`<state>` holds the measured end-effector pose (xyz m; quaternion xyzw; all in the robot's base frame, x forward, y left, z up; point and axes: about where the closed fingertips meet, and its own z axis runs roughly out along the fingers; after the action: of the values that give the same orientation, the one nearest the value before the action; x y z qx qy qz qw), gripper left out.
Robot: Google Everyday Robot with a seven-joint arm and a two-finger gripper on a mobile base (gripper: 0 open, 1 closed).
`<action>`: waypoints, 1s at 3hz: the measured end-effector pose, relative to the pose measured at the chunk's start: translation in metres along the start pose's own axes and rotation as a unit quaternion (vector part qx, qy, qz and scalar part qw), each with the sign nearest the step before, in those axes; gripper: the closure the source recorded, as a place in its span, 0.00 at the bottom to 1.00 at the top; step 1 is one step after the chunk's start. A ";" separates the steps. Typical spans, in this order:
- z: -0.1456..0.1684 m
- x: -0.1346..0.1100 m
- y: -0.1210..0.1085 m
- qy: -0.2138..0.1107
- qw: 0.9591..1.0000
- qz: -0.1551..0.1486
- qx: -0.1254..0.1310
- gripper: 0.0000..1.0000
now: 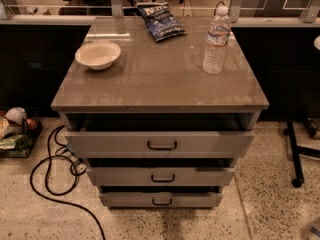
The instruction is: Place water bottle into paper bowl
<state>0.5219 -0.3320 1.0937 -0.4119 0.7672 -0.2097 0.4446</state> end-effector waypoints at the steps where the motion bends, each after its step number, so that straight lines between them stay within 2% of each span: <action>1: 0.055 0.006 -0.018 -0.110 0.992 0.062 -0.013 0.00; 2: 0.079 -0.016 -0.014 -0.200 0.970 0.131 -0.052 0.00; 3: 0.098 -0.040 -0.007 -0.264 0.938 0.203 -0.098 0.00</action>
Offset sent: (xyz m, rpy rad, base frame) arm 0.1015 0.0301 -0.0128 0.7593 -0.1846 0.3142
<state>0.6192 -0.2990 1.0682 -0.3291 0.7064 0.0777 0.6219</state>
